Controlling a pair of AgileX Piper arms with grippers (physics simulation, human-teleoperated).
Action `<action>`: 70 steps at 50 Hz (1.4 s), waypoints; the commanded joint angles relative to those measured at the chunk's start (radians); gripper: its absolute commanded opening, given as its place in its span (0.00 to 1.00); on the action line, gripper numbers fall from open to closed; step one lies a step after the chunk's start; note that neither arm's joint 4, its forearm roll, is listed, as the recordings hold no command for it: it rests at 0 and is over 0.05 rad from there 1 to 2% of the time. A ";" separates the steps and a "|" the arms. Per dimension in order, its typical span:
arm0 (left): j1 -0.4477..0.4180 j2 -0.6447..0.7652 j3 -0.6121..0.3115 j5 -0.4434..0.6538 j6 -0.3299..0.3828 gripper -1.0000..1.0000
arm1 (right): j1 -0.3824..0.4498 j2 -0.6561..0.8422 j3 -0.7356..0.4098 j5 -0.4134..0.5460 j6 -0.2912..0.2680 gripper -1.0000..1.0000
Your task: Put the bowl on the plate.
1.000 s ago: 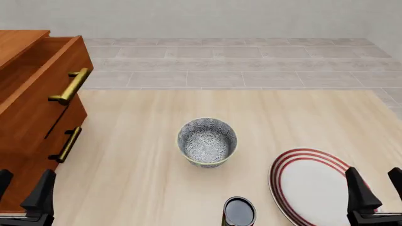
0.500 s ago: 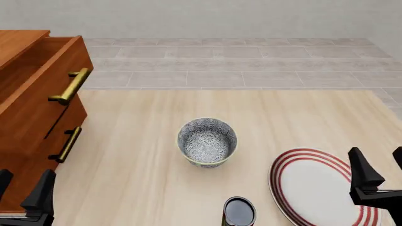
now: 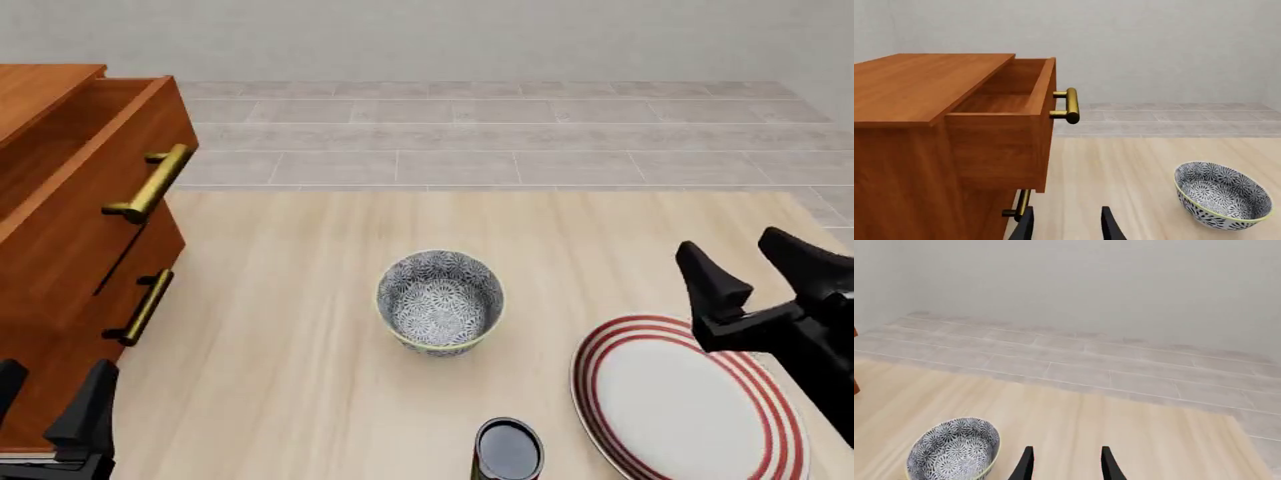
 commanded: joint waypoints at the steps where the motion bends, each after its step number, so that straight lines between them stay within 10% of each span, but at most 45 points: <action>1: 0.000 0.000 0.000 0.000 0.000 1.00 | 0.114 0.176 -0.122 -0.009 0.000 1.00; 38: 0.000 0.000 0.000 0.000 0.000 1.00 | 0.444 0.588 -0.428 0.216 0.019 1.00; 70: 0.000 0.000 0.000 0.000 0.000 1.00 | 0.487 0.802 -0.615 0.429 0.078 1.00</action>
